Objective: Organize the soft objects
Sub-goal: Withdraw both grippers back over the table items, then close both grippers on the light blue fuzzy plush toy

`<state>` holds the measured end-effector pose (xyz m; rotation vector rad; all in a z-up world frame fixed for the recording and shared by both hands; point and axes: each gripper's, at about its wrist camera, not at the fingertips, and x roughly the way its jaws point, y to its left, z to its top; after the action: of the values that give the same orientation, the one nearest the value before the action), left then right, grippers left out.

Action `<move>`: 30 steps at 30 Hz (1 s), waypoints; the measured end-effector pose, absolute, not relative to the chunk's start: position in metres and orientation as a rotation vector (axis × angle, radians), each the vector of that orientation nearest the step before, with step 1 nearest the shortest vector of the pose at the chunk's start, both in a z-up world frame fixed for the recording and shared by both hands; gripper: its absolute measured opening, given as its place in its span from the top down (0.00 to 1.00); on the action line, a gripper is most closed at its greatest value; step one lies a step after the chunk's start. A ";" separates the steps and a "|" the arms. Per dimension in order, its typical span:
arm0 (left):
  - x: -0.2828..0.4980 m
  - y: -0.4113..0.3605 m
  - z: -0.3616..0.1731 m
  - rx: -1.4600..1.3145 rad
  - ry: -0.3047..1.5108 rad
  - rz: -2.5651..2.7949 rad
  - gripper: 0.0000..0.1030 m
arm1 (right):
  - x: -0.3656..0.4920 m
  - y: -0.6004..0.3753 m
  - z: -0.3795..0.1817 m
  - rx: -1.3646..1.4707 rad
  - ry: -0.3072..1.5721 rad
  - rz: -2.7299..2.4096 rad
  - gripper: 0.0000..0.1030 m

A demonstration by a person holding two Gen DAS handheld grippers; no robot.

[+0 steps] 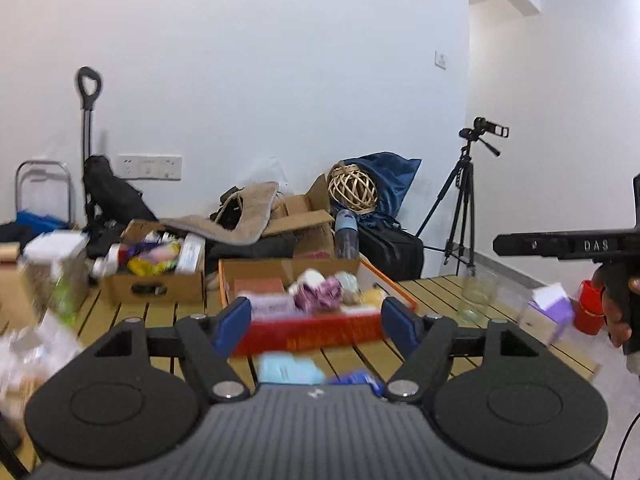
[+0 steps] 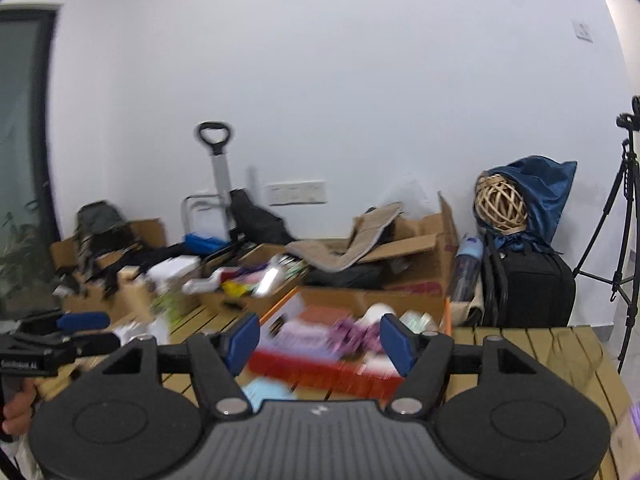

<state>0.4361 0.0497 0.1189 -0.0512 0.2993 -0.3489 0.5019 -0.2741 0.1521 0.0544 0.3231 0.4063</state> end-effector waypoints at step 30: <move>0.366 0.076 0.027 -0.232 0.437 -0.316 0.28 | 0.376 -0.227 0.030 0.167 0.421 0.364 0.24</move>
<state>0.3663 0.0761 0.0266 -0.2325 0.4366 -0.3157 0.3758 -0.2272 0.0304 0.1673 0.4214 0.3640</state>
